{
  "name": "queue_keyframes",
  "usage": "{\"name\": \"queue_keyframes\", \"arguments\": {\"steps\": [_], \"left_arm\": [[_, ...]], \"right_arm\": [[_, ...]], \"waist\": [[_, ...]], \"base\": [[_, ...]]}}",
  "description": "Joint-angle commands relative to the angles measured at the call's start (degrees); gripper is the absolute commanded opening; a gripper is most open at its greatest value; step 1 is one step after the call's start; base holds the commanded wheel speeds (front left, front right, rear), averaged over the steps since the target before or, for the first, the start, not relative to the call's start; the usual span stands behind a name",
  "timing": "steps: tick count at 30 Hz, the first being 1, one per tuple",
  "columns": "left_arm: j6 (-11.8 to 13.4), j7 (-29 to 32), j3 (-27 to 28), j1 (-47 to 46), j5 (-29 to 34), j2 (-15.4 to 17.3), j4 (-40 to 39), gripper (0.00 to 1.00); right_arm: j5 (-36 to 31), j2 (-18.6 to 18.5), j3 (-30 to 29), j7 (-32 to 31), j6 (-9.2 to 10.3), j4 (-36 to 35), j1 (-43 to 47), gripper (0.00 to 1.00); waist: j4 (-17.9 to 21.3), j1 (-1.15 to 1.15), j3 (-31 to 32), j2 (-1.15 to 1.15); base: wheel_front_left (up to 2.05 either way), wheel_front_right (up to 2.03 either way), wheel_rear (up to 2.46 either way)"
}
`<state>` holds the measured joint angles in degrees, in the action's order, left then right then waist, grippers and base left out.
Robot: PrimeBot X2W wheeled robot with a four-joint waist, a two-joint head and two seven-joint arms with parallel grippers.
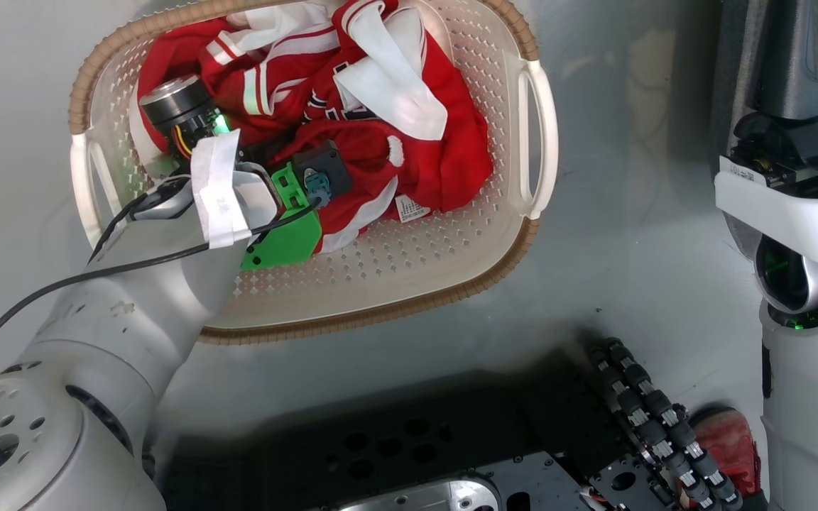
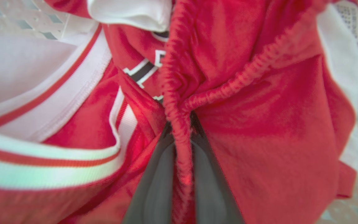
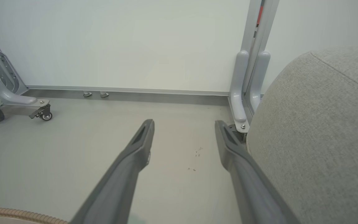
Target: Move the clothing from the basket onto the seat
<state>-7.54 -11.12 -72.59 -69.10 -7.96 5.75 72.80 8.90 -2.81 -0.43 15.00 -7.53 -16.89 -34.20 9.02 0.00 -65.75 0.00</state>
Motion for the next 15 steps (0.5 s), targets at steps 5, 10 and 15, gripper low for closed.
{"name": "queue_keyframes", "arguments": {"steps": [5,10,15], "left_arm": [[0.1,-1.3,-0.4,-1.2,-0.8,-0.3,0.3,0.00],[0.6,-3.1,-0.3,0.8,-1.2,-0.7,0.0,0.00],[2.5,-4.0,0.6,4.2,-2.7,-1.1,-2.2,0.00]], "right_arm": [[0.5,-0.2,-0.1,0.3,0.08,0.4,-0.4,1.00],[0.8,-0.2,-0.2,0.3,0.08,1.4,0.2,1.00],[0.5,-0.2,0.0,0.3,0.08,2.6,2.0,1.00]], "waist": [[-0.5,0.00,1.2,0.00],[-1.0,0.00,4.9,0.00],[-1.7,0.00,10.7,0.00]], "base": [[0.00,0.00,0.00],[0.00,0.00,0.00],[0.00,0.00,0.00]]}}
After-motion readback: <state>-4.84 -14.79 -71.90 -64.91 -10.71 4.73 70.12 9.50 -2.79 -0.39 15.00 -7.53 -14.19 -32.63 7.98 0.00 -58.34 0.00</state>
